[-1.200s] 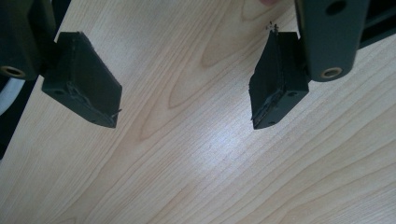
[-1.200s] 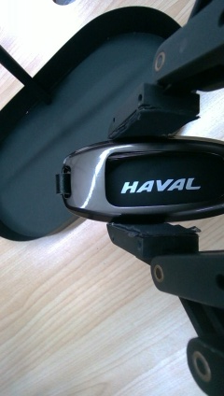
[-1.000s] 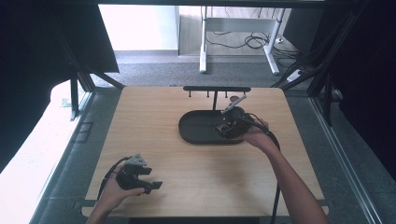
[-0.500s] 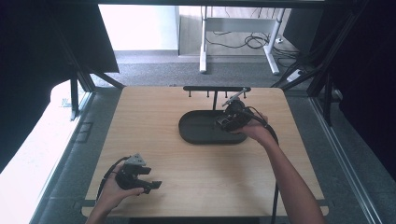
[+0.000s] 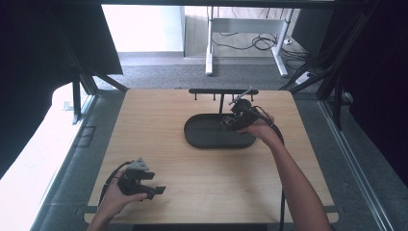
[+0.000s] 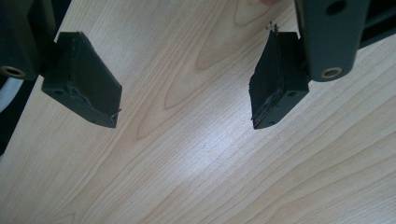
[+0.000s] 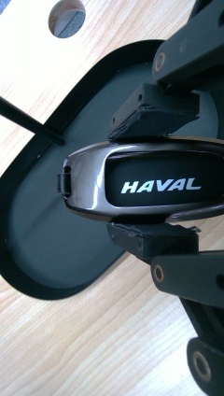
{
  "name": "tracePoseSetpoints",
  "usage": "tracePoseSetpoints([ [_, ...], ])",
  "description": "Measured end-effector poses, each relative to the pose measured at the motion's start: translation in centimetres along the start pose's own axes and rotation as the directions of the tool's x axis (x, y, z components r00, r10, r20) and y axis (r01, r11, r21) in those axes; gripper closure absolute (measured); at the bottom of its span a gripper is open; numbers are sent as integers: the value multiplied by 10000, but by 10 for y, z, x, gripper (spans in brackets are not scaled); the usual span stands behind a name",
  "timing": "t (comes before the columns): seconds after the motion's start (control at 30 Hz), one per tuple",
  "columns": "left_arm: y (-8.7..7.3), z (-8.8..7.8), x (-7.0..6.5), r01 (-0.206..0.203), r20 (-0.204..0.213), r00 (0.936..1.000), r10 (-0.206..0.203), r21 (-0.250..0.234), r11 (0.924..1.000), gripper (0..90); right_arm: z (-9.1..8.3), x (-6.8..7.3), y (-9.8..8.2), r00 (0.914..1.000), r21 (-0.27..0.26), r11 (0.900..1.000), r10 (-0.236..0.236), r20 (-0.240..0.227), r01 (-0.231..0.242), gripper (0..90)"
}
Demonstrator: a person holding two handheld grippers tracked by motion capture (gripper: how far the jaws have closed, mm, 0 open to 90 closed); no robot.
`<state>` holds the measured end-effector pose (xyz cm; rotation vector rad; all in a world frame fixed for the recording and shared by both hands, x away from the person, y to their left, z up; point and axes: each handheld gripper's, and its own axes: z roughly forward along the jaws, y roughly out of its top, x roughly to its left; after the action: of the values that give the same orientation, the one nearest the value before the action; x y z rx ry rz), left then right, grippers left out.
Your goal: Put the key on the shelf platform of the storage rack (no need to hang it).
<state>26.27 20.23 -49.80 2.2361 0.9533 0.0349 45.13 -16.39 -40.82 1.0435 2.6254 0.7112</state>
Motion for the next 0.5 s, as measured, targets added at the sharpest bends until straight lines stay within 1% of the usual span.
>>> tracePoseSetpoints([
  [0.17,0,1,0,-20,23,10000,20,13,10000,257,9,-6,1,9999,94,9999,127,19,-128,494],
  [0.37,-1,1,1,30,17,10000,-30,12,10000,257,20,-9,3,9998,163,9997,193,-35,-192,494],
  [0.5,0,0,1,27,24,10000,-27,6,10000,257,26,-10,4,9999,220,9997,99,-31,-99,494],
])
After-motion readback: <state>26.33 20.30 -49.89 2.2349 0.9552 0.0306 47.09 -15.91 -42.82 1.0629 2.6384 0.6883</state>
